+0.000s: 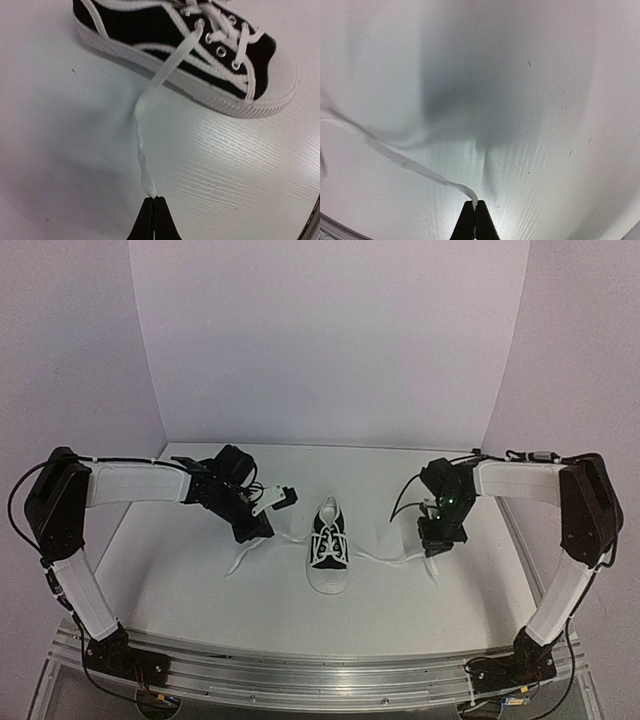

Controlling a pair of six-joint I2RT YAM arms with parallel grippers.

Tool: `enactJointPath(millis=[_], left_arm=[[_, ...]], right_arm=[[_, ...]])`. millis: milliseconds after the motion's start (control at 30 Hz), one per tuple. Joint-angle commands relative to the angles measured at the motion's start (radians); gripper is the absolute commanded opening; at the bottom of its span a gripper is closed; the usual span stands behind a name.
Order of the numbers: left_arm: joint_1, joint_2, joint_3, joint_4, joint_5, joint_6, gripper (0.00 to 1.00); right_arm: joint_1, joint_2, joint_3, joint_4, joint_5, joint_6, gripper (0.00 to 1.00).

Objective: Tie the shoes

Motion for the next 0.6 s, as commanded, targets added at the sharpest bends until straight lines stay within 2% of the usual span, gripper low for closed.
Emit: enactJointPath(millis=[0, 133, 233, 367, 467, 567], left_arm=[[-0.004, -0.116, 0.075, -0.052, 0.128, 0.078, 0.0], [-0.027, -0.171, 0.1, -0.083, 0.207, 0.151, 0.0], [-0.059, -0.205, 0.109, -0.104, 0.26, 0.187, 0.0], [-0.072, -0.253, 0.095, -0.089, 0.35, 0.207, 0.0], [-0.072, -0.289, 0.072, -0.055, 0.354, 0.214, 0.0], [-0.073, -0.317, 0.048, -0.033, 0.33, 0.229, 0.0]], right_arm=[[0.004, -0.136, 0.2, 0.024, -0.08, 0.041, 0.0], [0.013, -0.133, 0.388, 0.054, -0.195, 0.078, 0.0], [0.065, -0.087, 0.498, 0.147, -0.277, 0.122, 0.0], [0.19, 0.058, 0.718, 0.235, -0.344, 0.169, 0.0], [0.272, 0.183, 0.881, 0.24, -0.37, 0.183, 0.0], [0.314, 0.276, 0.957, 0.251, -0.401, 0.214, 0.0]])
